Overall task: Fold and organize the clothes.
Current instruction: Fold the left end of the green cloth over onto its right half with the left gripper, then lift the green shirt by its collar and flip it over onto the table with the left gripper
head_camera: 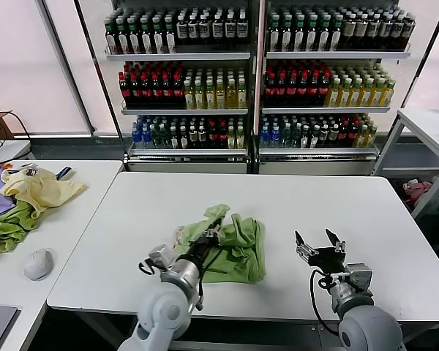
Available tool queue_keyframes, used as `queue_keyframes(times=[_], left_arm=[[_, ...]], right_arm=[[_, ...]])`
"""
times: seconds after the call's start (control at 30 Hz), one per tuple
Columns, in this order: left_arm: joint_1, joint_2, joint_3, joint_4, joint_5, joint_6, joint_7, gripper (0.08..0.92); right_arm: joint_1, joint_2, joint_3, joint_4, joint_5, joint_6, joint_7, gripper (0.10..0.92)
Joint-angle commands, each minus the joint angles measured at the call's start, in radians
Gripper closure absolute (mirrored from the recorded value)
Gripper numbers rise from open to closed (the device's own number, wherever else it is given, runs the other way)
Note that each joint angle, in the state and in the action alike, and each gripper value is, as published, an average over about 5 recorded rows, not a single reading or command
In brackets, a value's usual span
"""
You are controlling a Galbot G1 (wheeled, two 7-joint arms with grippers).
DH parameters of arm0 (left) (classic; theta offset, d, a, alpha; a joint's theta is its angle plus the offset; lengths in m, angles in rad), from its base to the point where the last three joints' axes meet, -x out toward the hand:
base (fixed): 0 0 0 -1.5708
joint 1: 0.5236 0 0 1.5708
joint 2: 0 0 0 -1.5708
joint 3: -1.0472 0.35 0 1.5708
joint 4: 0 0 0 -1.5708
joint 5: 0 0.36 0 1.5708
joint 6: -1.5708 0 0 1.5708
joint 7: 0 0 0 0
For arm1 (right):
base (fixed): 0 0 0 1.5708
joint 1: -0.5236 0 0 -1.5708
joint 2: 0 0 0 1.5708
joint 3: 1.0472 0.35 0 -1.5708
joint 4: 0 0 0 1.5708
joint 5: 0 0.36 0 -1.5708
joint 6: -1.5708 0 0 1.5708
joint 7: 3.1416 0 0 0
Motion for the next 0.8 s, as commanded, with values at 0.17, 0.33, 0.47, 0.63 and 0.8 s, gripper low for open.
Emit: queue_keyframes(times=[0.17, 0.33, 0.47, 0.63, 0.8], left_arm=[[-0.078, -0.041, 0.159, 0.152, 0.172, -0.060, 0.073, 0.664], [-0.055, -0.044, 0.160, 0.109, 0.120, -0.081, 0.110, 0.525], [0.003, -0.018, 0.092, 0.023, 0.075, -0.085, 0.136, 0.404], [0.071, 0.050, -0.050, -0.029, 0.136, -0.112, 0.098, 0.266], [0.099, 0.113, -0.185, 0.028, 0.404, -0.151, 0.013, 0.187]], right_arm=[[0.010, 0.001, -0.005, -0.011, 0.002, 0.001, 0.000, 0.203], [0.017, 0.005, -0.013, -0.015, 0.001, 0.001, 0.000, 0.203], [0.018, 0.005, -0.013, -0.019, 0.001, 0.003, -0.001, 0.203], [0.021, 0.007, -0.018, -0.023, 0.000, 0.006, -0.003, 0.203], [0.031, 0.013, -0.033, -0.031, -0.005, 0.008, -0.003, 0.203]])
